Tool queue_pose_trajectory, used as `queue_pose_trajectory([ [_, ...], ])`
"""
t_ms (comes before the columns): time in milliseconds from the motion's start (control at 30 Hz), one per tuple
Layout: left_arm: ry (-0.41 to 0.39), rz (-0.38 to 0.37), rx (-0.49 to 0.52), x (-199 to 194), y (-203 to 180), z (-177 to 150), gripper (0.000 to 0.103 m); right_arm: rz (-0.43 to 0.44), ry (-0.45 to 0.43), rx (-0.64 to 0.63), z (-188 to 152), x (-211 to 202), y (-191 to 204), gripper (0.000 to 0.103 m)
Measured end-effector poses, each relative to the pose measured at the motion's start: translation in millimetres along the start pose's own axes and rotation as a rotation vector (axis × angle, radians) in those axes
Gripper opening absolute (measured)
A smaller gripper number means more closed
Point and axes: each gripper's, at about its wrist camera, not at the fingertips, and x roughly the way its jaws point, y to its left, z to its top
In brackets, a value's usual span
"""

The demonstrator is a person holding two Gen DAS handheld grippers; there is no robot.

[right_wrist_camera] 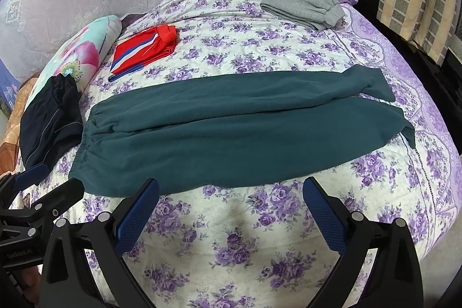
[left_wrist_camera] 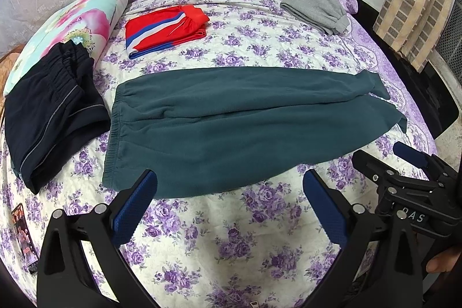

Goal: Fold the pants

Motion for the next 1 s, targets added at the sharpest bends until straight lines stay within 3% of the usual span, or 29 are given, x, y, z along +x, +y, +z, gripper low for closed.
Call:
queue_pose_trajectory([
  [1000, 0.022, -0.012, -0.016, 6.8, 8.9, -3.3, 0.098, 0.006, 0.018, 0.007, -1.6, 6.4, 1.7, 0.099],
])
